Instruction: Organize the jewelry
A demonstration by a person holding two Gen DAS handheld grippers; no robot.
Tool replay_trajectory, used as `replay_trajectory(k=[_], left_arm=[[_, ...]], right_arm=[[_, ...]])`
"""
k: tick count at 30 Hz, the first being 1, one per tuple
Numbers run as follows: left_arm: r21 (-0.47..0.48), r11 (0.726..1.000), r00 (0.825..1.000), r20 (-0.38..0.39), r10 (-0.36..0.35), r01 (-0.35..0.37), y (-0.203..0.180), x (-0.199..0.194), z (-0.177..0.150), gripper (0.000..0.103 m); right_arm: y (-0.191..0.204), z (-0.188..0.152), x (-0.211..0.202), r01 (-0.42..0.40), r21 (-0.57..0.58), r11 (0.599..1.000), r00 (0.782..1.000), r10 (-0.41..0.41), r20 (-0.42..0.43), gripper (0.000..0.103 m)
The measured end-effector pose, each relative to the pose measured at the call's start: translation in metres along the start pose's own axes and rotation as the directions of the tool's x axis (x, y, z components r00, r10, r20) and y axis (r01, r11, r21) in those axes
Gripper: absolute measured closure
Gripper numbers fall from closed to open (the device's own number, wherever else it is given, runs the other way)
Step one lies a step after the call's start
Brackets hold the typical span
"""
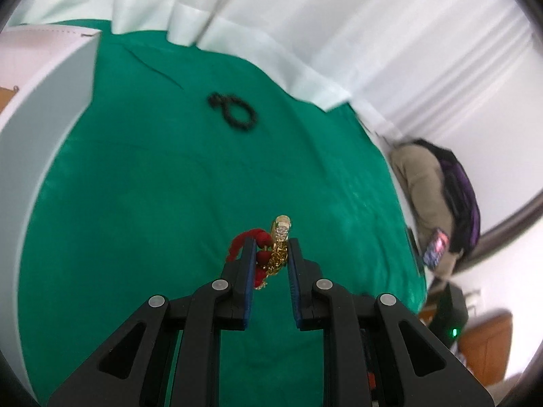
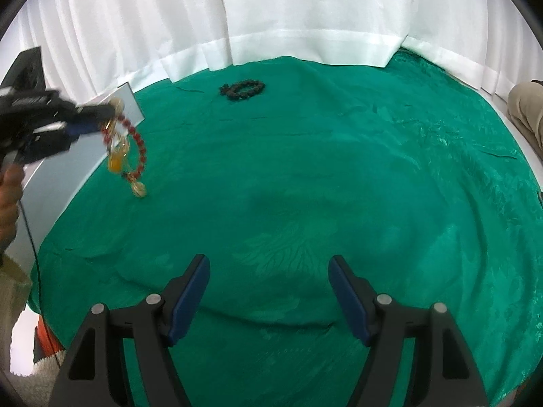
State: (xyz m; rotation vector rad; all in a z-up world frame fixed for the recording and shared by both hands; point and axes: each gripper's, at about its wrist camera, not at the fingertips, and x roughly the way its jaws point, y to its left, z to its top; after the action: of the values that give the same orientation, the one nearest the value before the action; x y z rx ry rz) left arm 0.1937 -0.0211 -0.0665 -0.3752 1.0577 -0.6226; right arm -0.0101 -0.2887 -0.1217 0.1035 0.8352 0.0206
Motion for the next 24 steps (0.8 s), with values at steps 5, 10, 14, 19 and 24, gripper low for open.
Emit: replay_trajectory(k=[5,10,14,19,24], left_arm=[[0.013,0.992,0.992,0.039,0.122,-0.123,0.017,0.011,0.01,0.082],[-0.088,0.949,0.951,0.048,0.306,-0.302,0.071,0.029,0.022,0.044],[-0.117,0.95,0.952,0.074,0.298,-0.289,0.075,0.006,0.001,0.042],[-0.081,0.948,0.944,0.104,0.314,-0.306,0.056,-0.012,-0.034,0.021],[0.008,0.923,0.915,0.134,0.381,-0.385,0.038,-0.015,-0.06,0.014]], right_arm=[[0.003,-0.005,-0.007,-0.001,0.006,1.0,1.0,0.002,-0.003,0.029],[0.006,-0.008,-0.02,0.011,0.003,1.0,1.0,-0.011,0.019,0.029],[0.001,-0.014,-0.026,0.03,0.009,1.0,0.999,-0.03,0.025,0.029],[0.001,-0.015,-0.018,0.022,0.021,1.0,1.0,-0.022,-0.008,0.029],[0.015,-0.014,-0.02,0.003,-0.018,1.0,1.0,-0.003,-0.001,0.029]])
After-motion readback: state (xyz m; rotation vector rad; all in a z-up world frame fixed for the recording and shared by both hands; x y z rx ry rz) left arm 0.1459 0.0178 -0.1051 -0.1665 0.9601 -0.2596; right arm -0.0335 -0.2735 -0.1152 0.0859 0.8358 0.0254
